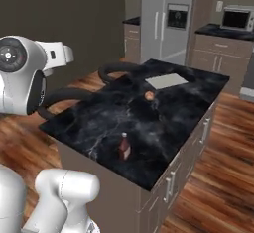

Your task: Move the shaker and ketchup from the cabinet to the dining counter.

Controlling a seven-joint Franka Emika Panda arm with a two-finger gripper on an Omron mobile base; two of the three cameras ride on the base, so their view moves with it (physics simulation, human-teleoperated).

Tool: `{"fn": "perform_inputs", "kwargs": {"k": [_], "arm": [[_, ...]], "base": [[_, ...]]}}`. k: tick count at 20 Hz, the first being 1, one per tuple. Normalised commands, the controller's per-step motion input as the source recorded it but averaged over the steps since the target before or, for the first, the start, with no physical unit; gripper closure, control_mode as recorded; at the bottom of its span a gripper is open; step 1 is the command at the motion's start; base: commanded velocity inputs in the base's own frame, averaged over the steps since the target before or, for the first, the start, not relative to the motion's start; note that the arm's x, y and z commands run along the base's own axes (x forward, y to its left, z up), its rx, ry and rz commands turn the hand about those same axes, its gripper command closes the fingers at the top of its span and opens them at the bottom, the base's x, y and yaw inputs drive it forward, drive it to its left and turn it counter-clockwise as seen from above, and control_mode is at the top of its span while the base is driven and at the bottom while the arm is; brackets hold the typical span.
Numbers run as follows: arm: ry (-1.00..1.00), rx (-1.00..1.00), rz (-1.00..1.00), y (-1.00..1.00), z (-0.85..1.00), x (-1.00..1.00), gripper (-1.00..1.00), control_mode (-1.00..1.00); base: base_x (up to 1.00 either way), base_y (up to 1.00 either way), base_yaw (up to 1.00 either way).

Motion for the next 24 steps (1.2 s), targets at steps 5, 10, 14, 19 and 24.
{"fn": "perform_inputs", "kwargs": {"k": [5, 10, 14, 19, 24], "arm": [[0.0, 0.0, 0.0, 0.0, 0.0, 0.0, 1.0, 1.0], [0.0, 0.0, 0.0, 0.0, 0.0, 0.0, 1.0, 1.0], [0.0, 0.0, 0.0, 0.0, 0.0, 0.0, 1.0, 1.0], [0.0, 0.0, 0.0, 0.0, 0.0, 0.0, 1.0, 1.0], [0.0, 0.0, 0.0, 0.0, 0.0, 0.0, 1.0, 1.0]], "base": [[0.32, 0.79, -0.65], [0.19, 0.92, -0.48], [0.2, 0.63, -0.4], [0.42, 0.47, -0.3], [0.5, 0.46, -0.09]]}}
